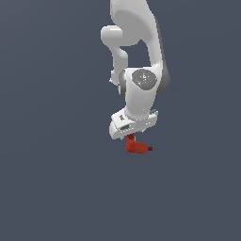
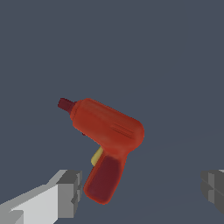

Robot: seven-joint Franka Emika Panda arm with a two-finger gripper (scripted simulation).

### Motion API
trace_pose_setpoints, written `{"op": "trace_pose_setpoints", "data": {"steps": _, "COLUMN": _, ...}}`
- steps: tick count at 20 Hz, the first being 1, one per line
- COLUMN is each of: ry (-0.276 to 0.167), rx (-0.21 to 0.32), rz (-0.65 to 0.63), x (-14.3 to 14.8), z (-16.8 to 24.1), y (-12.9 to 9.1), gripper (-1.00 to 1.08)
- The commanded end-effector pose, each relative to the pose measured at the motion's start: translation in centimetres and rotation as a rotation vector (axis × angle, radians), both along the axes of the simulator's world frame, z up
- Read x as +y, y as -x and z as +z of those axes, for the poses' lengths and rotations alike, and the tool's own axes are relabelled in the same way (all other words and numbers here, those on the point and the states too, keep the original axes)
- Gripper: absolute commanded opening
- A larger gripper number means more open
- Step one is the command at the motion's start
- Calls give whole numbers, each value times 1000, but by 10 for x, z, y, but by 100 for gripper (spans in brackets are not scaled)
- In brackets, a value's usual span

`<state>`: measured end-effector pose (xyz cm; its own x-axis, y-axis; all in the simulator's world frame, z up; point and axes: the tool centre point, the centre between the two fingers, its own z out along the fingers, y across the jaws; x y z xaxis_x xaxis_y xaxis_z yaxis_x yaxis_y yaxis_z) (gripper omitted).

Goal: Pick up the object and move it to a goal position.

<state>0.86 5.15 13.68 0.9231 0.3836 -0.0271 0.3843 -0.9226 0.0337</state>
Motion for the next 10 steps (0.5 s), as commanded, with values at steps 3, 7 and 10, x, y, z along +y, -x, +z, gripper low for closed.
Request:
{"op": "trace_pose_setpoints", "data": {"steps": 3, "ry": 37, "rx": 15, "rz": 182, "x": 9, "z": -14, "y": -3, "gripper": 108}}
{"op": "trace_pose_setpoints", "data": {"steps": 7, "ry": 69, "rx": 31, "rz": 346, "x": 18, "z": -26, "y": -5, "gripper": 108}}
{"op": "trace_pose_setpoints", "data": {"steps": 10, "ry": 92, "rx": 44, "rz": 469, "x": 24, "z": -35, "y": -6, "gripper": 108}}
